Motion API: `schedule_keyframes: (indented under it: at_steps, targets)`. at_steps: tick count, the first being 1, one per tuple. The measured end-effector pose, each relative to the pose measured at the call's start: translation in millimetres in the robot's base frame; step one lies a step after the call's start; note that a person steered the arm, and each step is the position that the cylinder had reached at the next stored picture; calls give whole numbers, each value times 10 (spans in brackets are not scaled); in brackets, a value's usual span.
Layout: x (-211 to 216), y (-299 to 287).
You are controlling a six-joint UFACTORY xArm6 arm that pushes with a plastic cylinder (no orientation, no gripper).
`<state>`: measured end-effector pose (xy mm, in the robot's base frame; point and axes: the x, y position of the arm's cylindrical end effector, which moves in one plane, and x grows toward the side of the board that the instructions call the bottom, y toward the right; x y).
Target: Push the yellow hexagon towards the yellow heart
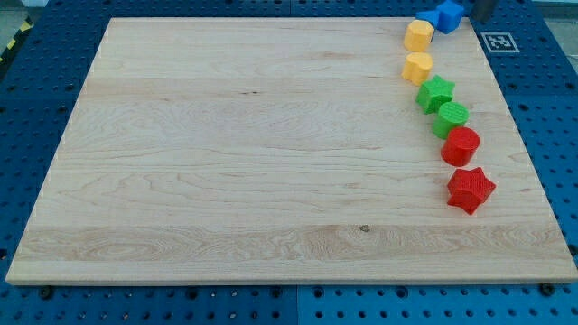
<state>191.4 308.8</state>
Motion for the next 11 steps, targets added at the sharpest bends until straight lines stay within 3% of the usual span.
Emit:
schedule_keyframes:
  at_steps: [2,6,11]
  targets:
    - [0,-694]
    - [46,-754]
    - [619,-1027]
